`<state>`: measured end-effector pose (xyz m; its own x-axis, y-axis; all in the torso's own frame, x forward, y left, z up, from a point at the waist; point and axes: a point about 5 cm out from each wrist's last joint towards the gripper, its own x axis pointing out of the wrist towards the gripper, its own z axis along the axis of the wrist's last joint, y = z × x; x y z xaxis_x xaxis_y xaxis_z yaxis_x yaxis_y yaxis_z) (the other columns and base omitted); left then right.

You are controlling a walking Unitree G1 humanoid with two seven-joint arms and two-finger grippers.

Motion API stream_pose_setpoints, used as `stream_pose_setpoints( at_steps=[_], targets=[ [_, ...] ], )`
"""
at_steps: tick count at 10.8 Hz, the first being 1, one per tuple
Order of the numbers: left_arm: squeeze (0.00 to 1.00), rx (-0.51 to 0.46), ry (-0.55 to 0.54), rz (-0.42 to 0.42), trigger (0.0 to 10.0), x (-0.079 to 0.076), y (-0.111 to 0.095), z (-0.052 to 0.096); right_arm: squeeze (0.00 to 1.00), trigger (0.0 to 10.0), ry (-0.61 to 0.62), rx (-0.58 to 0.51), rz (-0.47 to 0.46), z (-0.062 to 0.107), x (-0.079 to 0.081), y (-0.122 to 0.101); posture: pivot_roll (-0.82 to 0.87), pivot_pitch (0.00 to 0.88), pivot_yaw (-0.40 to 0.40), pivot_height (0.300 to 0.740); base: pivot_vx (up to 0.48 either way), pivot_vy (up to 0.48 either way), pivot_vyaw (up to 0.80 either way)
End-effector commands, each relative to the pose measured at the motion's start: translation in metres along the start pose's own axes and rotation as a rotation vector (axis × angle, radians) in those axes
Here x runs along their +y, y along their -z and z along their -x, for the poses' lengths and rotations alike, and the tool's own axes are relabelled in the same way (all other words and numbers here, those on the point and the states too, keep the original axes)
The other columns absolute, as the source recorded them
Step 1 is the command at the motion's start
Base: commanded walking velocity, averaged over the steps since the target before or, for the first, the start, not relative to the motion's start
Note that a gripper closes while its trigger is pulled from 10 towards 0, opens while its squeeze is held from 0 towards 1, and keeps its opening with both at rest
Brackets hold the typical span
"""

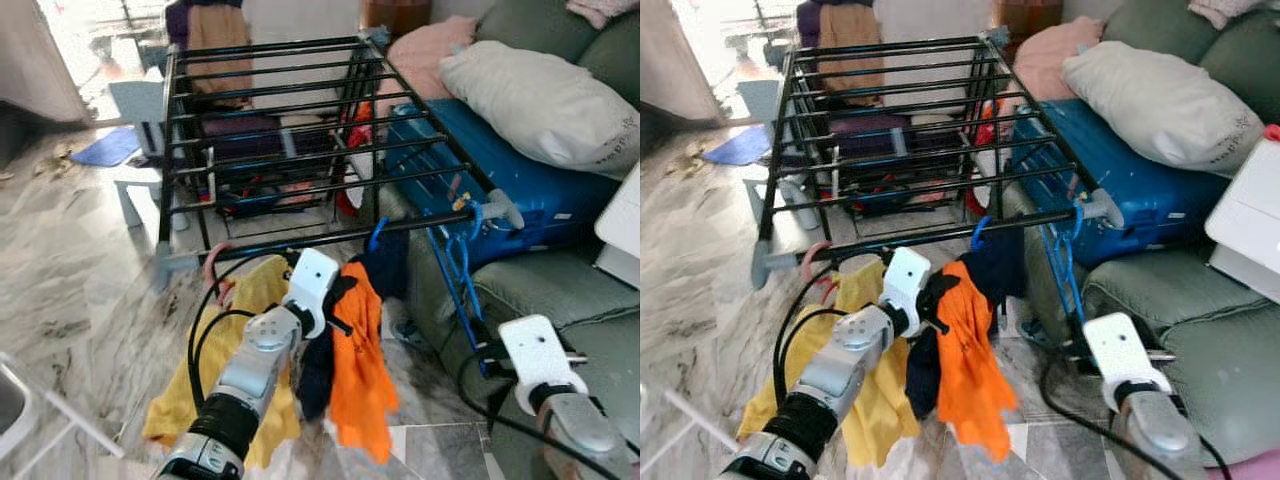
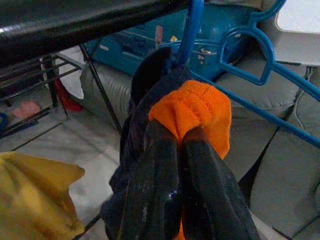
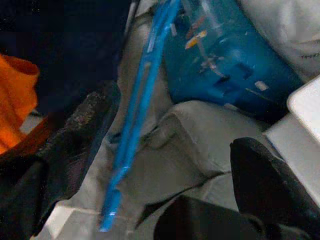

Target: Hang hanger

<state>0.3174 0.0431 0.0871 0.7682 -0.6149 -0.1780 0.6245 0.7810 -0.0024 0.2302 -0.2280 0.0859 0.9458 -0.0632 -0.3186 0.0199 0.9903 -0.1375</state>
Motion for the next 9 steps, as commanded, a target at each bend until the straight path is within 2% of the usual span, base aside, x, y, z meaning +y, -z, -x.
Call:
stream_pose_setpoints(
  at_steps=[1,3,4,6,8,9],
  targets=[
    [0.00,-0.021,-0.014,-0.014,10.0,0.002,-0.008,-0.001,0.00,10.0,-0.061,0.034,0.013,-0.011,0.002,0.000,-0.08,0.000,0.002,0.740,0.000,0.000,0.00],
    [0.00,-0.019,-0.015,-0.018,10.0,0.003,-0.009,0.000,0.00,10.0,-0.104,0.062,0.052,-0.031,0.002,-0.002,-0.07,0.000,0.002,0.740,0.000,0.000,0.00],
    [0.00,-0.018,-0.015,-0.019,10.0,0.003,-0.009,0.000,0.00,10.0,-0.110,0.061,0.058,-0.035,0.002,-0.003,-0.07,0.000,0.002,0.740,0.000,0.000,0.00],
    [0.00,-0.014,-0.015,-0.026,10.0,0.004,-0.008,0.003,0.00,10.0,-0.134,0.059,0.066,-0.061,-0.001,-0.011,-0.05,0.000,0.000,0.740,0.000,0.000,0.00],
    [0.00,-0.010,-0.018,-0.032,10.0,0.005,-0.008,0.005,0.00,10.0,-0.091,0.060,0.067,-0.074,-0.006,-0.014,-0.03,0.000,0.000,0.740,0.000,0.000,0.00],
    [0.00,-0.008,-0.018,-0.036,10.0,0.006,-0.008,0.006,0.00,10.0,-0.081,0.056,0.039,-0.080,-0.005,-0.016,-0.03,0.000,0.002,0.740,0.000,0.000,0.00]
  ],
)
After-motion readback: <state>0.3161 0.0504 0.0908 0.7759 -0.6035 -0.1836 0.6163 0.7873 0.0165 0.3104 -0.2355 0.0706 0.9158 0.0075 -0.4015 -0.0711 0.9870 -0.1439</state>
